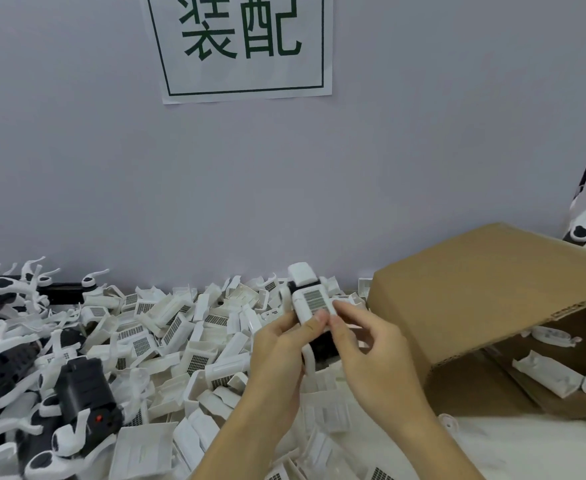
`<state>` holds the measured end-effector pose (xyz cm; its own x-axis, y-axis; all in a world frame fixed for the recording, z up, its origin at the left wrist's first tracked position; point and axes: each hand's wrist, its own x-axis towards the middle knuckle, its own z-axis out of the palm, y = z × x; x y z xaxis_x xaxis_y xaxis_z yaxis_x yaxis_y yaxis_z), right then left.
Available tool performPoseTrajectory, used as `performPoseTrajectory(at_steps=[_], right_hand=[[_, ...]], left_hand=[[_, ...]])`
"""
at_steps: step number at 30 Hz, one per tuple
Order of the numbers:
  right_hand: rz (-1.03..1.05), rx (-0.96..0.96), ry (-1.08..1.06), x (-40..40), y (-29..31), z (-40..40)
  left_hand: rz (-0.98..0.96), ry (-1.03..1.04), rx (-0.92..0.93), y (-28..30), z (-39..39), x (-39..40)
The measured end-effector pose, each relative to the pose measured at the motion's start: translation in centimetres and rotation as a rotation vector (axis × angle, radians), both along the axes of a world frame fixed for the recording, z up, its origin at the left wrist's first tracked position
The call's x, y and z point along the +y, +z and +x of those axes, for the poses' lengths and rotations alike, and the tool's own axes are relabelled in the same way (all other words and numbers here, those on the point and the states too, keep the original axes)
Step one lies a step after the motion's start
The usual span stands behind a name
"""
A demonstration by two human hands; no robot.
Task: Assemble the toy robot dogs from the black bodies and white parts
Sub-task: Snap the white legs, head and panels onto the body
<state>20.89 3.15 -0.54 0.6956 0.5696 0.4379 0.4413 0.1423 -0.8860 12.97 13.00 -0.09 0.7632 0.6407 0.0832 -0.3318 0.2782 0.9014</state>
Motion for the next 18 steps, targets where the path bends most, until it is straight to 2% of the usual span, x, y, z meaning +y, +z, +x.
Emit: performPoseTrajectory(at_steps=[4, 8, 11, 14, 18], right_hand=[[-0.172, -0.232, -0.014, 0.4, -0.8, -0.8], [-0.283, -0.351, -0.16, 0.5, -1.3, -0.6], [-0.235, -0.347, -0.213, 0.0, -1.3, 0.2], [-0.157, -0.258, -0.235, -0.2, -1.4, 0.9], [-0.063, -0.147, -0.267, -0.6, -1.0, 1.6]], left_hand=[[-0.08, 0.111, 0.024, 0.3, 0.0, 0.1], [-0.178, 0.039, -0.002, 1.0, 0.3, -1.2], [-0.192, 0.016, 0.002, 1.2, 0.5, -1.4], [-0.142, 0.017, 0.037, 1.1, 0.6, -0.9], [0.122, 0.119, 0.196, 1.4, -0.1, -0.3]])
